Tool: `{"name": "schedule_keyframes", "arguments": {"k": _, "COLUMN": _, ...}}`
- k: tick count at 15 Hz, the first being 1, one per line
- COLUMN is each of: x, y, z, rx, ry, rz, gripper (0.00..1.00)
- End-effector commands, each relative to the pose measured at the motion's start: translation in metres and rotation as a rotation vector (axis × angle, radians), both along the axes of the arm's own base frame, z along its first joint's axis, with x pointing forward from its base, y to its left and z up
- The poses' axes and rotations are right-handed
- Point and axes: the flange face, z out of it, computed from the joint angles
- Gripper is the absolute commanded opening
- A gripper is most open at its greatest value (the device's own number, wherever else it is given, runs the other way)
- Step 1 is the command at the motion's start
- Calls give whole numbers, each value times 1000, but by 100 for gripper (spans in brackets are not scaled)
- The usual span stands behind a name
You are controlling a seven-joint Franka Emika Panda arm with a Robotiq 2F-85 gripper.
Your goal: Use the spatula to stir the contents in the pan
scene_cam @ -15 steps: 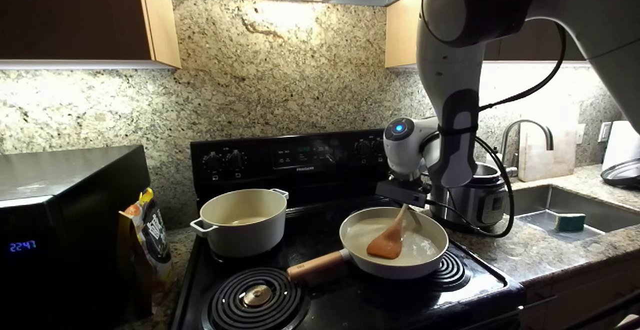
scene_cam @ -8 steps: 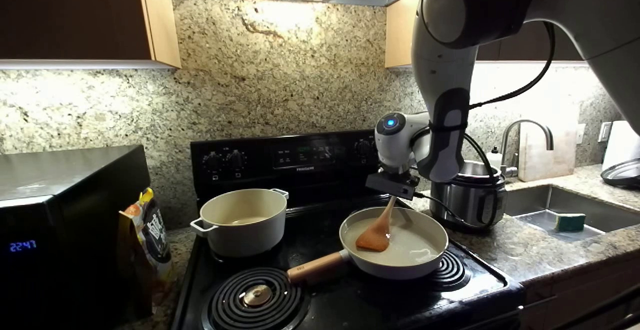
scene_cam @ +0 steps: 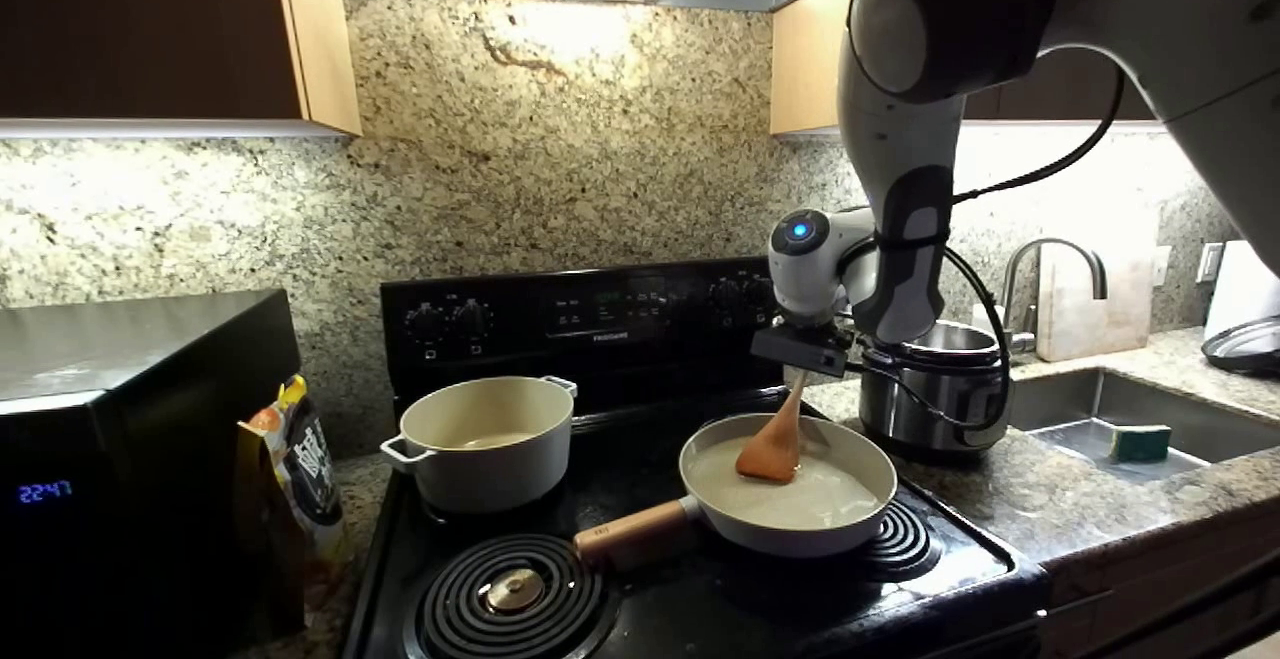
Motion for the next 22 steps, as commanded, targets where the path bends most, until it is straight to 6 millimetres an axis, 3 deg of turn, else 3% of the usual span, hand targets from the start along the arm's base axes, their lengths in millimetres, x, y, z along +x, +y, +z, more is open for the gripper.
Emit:
{"name": "schedule_keyframes", "arguments": {"k": 1, "x": -15, "y": -32, "z": -10, "rx": 0, "ry": 43, "rz": 10, "gripper": 10}}
{"name": "schedule_keyframes", "arguments": {"k": 5, "x": -32, "y": -43, "z": -27, "rx": 50, "ry": 70, "rz": -11, "gripper": 11}}
{"name": "schedule_keyframes", "arguments": {"k": 9, "x": -38, "y": -19, "z": -32, "rx": 98, "ry": 74, "rz": -2, "gripper": 11}}
{"name": "schedule_keyframes", "arguments": {"k": 18, "x": -17, "y": 35, "z": -8, "rx": 83, "ry": 17, "rz": 15, "gripper": 11}}
{"name": "schedule_keyframes", "arguments": {"k": 22, "x": -2, "y": 47, "z": -8, "rx": -2, "ry": 26, "rz": -6, "gripper": 11}}
